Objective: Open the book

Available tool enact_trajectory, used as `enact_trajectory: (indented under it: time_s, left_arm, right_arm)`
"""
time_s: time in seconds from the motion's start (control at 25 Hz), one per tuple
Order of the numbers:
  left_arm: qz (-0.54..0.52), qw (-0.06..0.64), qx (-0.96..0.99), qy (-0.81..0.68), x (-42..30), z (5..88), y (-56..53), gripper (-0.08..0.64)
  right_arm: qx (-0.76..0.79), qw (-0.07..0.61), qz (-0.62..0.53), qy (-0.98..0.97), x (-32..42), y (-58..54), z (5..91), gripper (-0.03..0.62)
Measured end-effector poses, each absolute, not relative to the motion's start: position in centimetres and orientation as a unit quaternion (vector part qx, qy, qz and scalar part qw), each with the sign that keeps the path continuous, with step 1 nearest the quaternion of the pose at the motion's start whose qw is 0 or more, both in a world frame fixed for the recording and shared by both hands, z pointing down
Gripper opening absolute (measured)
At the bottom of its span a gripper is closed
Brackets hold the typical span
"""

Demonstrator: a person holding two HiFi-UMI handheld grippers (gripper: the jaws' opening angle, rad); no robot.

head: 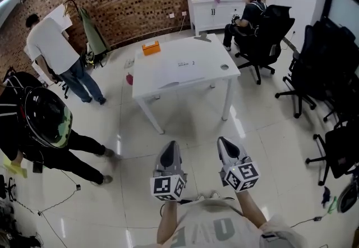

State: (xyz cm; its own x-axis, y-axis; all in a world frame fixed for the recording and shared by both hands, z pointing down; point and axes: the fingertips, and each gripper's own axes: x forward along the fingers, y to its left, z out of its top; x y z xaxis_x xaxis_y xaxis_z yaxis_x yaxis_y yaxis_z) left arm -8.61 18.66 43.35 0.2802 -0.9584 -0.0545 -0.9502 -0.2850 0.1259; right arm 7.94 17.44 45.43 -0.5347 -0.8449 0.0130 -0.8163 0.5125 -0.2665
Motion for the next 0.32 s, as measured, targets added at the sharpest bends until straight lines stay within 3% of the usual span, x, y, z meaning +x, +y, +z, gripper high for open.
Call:
enact_trajectory:
  time_s: [0.32]
  left_arm:
    - [-0.05, 0.029, 0.799, -0.599, -8.7, 44.0, 19.8, 0.015]
  right_arm:
    - [-0.48, 0.06, -0.128, 0.866, 8.0, 18.6, 46.5, 0.002]
